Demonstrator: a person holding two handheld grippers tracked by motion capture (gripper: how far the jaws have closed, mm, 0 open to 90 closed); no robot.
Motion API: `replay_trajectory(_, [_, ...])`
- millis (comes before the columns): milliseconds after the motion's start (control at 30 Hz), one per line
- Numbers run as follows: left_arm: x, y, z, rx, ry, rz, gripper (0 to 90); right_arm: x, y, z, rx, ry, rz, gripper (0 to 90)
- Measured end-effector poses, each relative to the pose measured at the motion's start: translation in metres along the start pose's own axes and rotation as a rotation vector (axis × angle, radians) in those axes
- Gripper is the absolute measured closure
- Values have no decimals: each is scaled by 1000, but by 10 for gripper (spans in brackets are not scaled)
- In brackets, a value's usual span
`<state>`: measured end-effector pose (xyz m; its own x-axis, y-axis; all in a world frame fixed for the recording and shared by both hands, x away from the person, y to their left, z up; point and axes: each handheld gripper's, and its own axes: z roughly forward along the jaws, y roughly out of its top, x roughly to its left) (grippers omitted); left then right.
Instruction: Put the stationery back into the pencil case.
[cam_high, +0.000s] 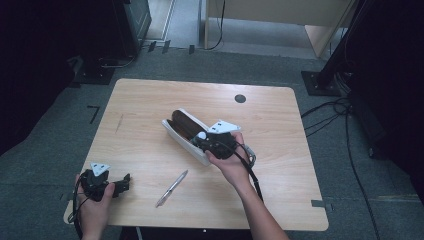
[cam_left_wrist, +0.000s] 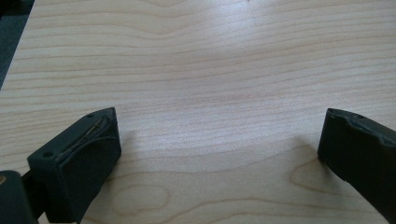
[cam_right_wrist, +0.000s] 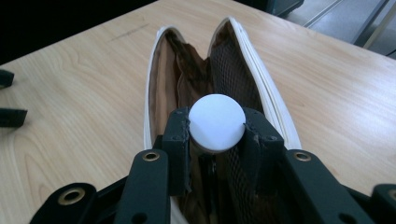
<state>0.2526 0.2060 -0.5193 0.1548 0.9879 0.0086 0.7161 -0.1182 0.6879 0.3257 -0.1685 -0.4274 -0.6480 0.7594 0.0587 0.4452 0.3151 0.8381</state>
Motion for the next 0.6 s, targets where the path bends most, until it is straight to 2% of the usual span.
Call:
replay_trajectory(200, [0, 0, 0, 1, 1, 2, 0, 1, -10, -10, 36, -12, -27, 655])
replay_trajectory(367, [0, 0, 0, 0, 0, 1, 0, 1, -20, -12, 78, -21, -38, 655])
replay_trajectory(600, [0, 0, 0, 1, 0, 2, 0, -2, -29, -7, 108, -17, -24, 656])
